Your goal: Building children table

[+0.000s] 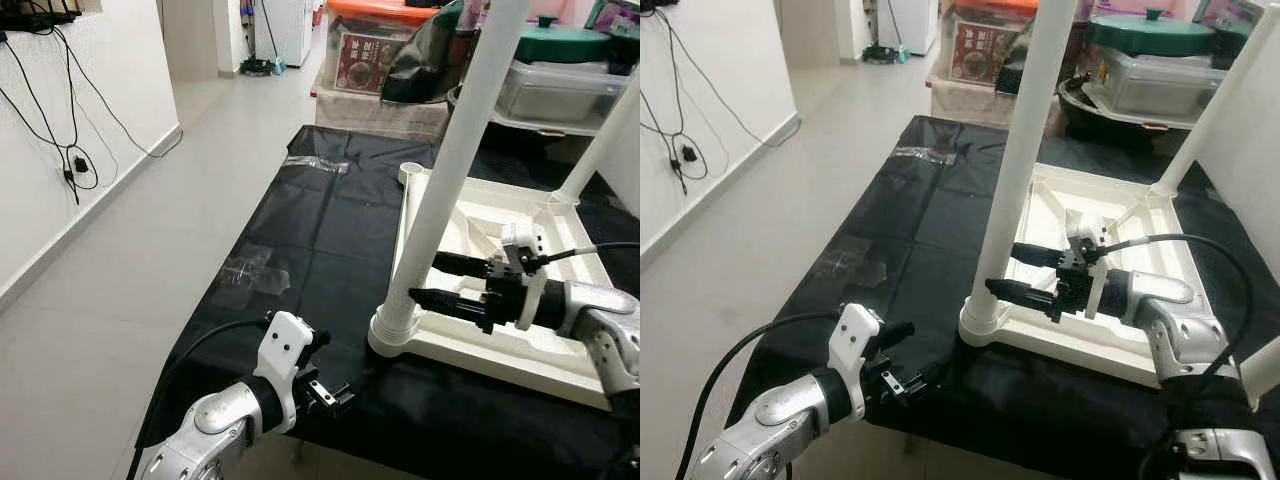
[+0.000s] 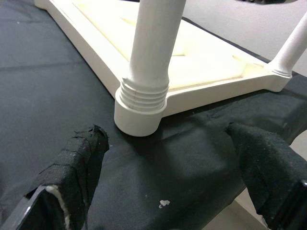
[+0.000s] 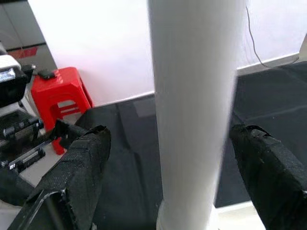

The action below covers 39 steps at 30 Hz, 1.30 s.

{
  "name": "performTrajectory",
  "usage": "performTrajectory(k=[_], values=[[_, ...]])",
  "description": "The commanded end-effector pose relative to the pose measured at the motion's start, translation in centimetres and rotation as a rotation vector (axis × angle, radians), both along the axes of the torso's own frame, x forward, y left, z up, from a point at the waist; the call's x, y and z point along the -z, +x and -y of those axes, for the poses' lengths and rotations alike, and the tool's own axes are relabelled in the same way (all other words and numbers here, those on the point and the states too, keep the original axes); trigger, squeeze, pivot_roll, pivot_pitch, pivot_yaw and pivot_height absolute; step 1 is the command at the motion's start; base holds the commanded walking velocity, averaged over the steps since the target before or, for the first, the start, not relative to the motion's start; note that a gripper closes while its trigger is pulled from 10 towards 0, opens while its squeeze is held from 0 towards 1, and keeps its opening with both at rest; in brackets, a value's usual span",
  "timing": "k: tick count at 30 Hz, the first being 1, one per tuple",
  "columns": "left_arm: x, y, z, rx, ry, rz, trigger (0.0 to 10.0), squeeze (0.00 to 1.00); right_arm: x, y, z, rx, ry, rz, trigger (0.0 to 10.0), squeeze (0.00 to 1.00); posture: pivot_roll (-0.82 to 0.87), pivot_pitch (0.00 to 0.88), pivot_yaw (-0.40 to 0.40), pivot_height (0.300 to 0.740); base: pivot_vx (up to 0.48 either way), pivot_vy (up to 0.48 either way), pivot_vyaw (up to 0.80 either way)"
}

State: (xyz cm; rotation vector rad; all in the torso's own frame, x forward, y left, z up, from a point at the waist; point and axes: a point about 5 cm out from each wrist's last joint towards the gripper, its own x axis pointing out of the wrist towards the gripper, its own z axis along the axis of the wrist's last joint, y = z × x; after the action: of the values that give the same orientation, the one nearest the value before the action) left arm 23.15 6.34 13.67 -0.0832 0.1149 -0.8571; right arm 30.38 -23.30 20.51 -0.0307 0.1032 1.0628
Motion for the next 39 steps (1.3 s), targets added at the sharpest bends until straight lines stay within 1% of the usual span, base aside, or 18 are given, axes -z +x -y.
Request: performTrajectory(k=[1,5,7,8,13,21,22,24,25,31,36,38,39], values=[[0.4,0.0,0.2,0.007,0.008,-0.004,10.0,0.0,-0.5,0.1,-0.6,-0.012,0.019,0.019,10.0,0.0,0.11,0.0,-0.085,0.74,0.0,0.0,0.0],[0.4,0.1,0.2,0.007,0.008,-0.002,10.0,0.0,-0.6,0.0,-0.7,-0.011,0.026,0.019,10.0,0.0,0.11,0.0,-0.085,0.74,0.0,0.0,0.0],[0.4,0.0,0.2,0.011,0.01,0.002,10.0,0.0,-0.4,0.9,-1.6,0.027,0.042,0.033,10.0,0.0,0.11,0.0,-0.088,0.74,0.0,0.0,0.0],[0.4,0.0,0.3,0.015,0.011,0.005,10.0,0.0,-0.3,1.6,-2.3,0.06,0.057,0.037,10.0,0.0,0.11,0.0,-0.088,0.74,0.0,0.0,0.0],[0.4,-0.1,0.3,0.017,0.009,0.007,10.0,0.0,0.0,2.2,-2.7,0.084,0.054,0.036,10.0,0.0,0.11,0.0,-0.091,0.74,0.0,0.0,0.0],[0.4,-0.3,0.3,0.018,0.008,0.007,10.0,0.0,-0.5,2.9,-3.4,0.089,0.092,0.042,10.0,0.0,0.12,0.0,-0.097,0.74,0.0,0.0,0.0],[0.3,-0.4,0.3,0.017,0.007,0.007,10.0,0.0,-0.5,3.0,-3.4,0.087,0.101,0.042,8.7,0.0,0.12,0.0,-0.1,0.74,0.0,0.0,0.0],[0.4,-0.4,0.3,0.016,0.007,0.007,10.0,0.0,-0.5,3.0,-3.5,0.087,0.106,0.042,8.7,0.0,0.12,0.0,-0.1,0.74,0.0,0.0,0.0],[0.3,-0.4,0.3,0.015,0.007,0.007,10.0,0.0,-0.5,3.1,-3.6,0.086,0.122,0.042,0.0,0.0,0.12,0.001,-0.1,0.74,0.0,0.0,0.0],[0.3,-0.5,0.3,0.014,0.006,0.005,10.0,0.0,-0.1,2.8,-4.0,0.081,0.142,0.044,0.0,0.0,0.12,0.005,-0.097,0.74,0.0,0.0,0.0],[0.3,-0.4,0.3,0.017,0.007,0.002,10.0,0.0,0.4,2.5,-4.8,0.09,0.153,0.041,0.0,0.0,0.11,0.005,-0.094,0.74,0.0,0.0,0.0],[0.4,-0.3,0.3,0.017,0.006,0.001,10.0,0.0,0.6,2.4,-5.2,0.121,0.145,0.057,0.0,0.0,0.11,0.003,-0.091,0.74,0.0,0.0,0.0],[0.4,-0.2,0.3,0.016,0.006,0.001,10.0,0.0,0.7,2.5,-5.3,0.176,0.148,0.07,0.0,0.0,0.11,0.0,-0.09,0.74,0.0,0.0,0.0]])
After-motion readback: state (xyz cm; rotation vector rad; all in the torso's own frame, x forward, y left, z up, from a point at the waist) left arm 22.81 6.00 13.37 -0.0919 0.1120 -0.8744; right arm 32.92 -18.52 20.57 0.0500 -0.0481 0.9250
